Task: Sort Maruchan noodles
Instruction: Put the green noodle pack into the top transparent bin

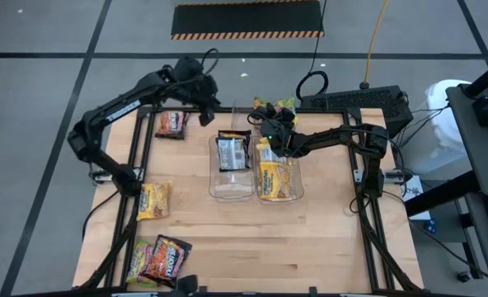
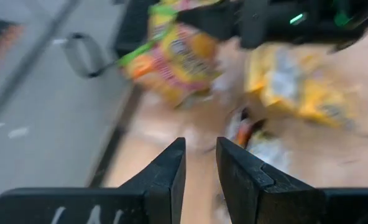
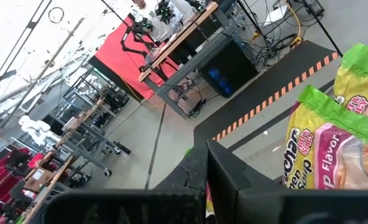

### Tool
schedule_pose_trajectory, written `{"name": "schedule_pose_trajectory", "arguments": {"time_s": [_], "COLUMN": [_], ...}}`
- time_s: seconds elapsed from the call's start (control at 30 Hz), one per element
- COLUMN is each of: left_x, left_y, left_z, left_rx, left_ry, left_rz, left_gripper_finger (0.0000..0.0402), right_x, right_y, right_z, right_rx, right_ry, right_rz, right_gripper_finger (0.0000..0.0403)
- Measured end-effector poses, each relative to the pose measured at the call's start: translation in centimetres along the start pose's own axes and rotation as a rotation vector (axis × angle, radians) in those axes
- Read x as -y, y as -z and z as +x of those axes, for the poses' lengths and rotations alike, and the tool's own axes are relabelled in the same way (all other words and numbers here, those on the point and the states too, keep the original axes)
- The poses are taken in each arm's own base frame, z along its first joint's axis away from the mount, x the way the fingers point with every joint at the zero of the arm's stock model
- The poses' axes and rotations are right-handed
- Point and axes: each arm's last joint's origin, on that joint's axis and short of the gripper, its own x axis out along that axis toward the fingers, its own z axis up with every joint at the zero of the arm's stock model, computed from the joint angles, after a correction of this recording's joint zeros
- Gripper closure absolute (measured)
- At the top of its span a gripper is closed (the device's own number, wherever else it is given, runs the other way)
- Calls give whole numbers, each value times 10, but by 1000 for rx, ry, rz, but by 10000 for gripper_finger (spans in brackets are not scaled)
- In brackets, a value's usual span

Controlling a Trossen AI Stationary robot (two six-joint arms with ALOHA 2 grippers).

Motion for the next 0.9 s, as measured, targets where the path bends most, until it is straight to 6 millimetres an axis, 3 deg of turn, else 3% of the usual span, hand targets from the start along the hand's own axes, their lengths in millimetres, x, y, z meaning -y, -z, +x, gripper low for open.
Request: {"name": "schedule_pose_trajectory", "arguments": {"time_s": [0.17, 0.5, 0.7, 0.9], "left_x": [-16, -31, -32, -31], "left_y": [3, 12, 9, 4], "left_z": [33, 96, 103, 90], "left_rx": [41, 12, 52, 79], "left_ry": [196, 293, 312, 305], "left_rz": [-101, -237, -231, -223], "left_gripper_finger": [307, 310, 329, 337], "right_x": [-1, -1, -2, -5], "right_y": [0, -1, 1, -1], "right_z": [0, 0, 0, -1], "right_rx": [2, 0, -39, -62], "right_ry": [-4, -8, -32, -68], "right_rz": [8, 13, 13, -45], "right_gripper_finger": [403, 403, 403, 403]}}
